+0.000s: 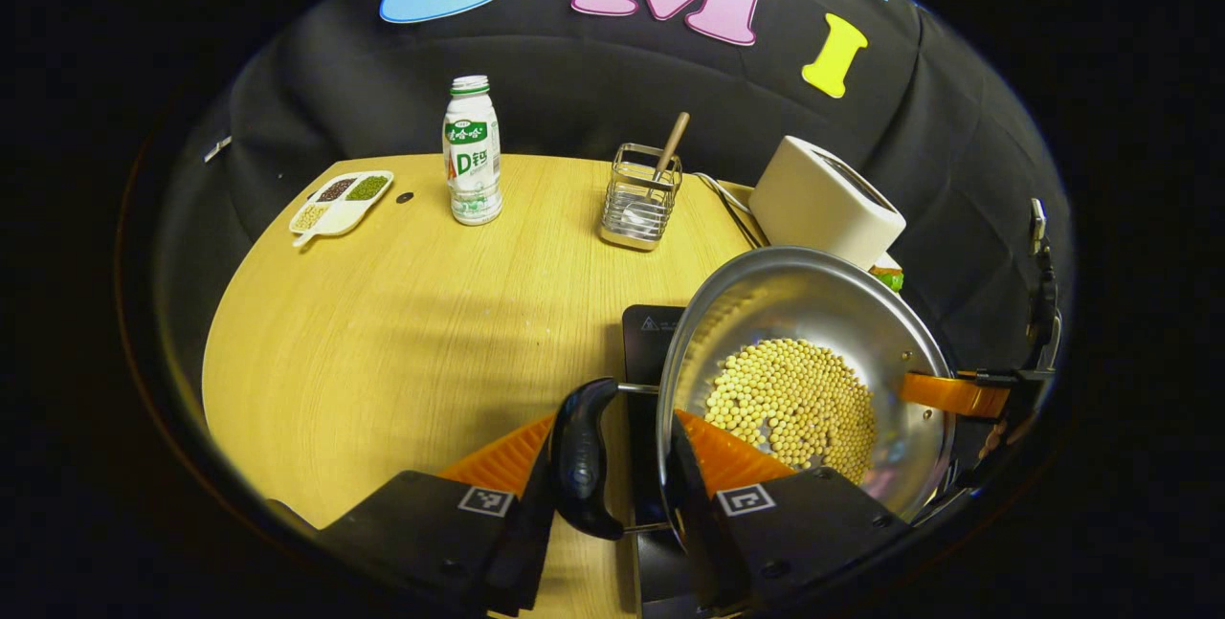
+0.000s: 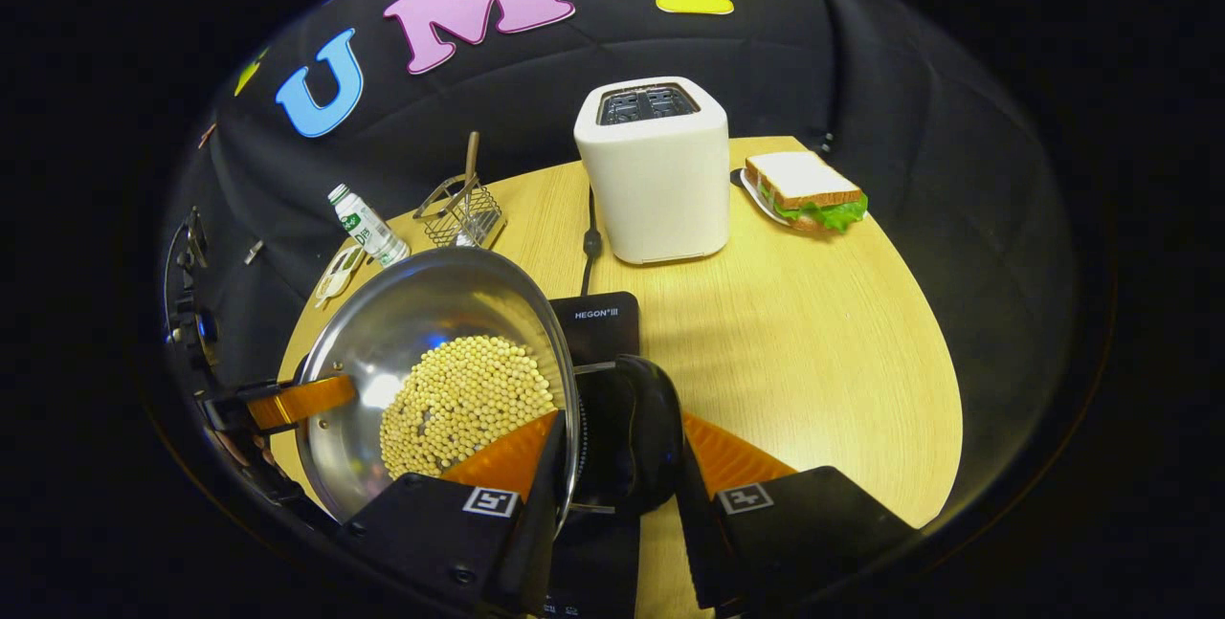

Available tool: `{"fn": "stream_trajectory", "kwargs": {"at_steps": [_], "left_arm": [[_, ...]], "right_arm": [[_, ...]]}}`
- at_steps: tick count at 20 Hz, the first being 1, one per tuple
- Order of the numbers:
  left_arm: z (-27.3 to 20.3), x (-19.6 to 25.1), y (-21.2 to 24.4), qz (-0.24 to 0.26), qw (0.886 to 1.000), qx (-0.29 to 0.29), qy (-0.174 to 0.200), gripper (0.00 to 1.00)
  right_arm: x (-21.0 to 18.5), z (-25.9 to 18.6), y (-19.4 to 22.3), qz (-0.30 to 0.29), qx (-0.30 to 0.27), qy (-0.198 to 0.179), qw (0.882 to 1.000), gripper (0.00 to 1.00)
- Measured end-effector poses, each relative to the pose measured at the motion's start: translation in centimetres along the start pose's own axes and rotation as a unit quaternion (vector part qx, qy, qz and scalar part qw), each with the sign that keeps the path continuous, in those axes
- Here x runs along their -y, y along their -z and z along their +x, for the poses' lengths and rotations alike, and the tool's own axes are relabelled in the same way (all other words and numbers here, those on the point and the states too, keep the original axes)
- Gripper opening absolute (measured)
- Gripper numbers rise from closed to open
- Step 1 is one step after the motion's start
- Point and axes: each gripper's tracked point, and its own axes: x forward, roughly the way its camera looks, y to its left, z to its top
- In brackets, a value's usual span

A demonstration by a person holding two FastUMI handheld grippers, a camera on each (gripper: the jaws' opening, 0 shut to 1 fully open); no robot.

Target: First push the handle of the pot to place it horizontally, then grasp the pot with both hands and set it on the induction cooktop.

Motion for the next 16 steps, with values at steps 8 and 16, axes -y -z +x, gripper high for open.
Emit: {"fn": "stream_trajectory", "kwargs": {"at_steps": [8, 16], "left_arm": [[-1.8, -0.7, 0.7, -0.002, 1.000, -0.011, -0.009, 0.99], [-10.1, -0.8, -0.3, 0.032, 0.998, 0.060, 0.011, 0.95]], "right_arm": [[0.7, -2.3, 0.7, 0.008, 0.020, 0.031, 0.999, 1.00], [-0.1, -11.9, 0.7, 0.004, 0.111, 0.081, 0.991, 0.99]]}}
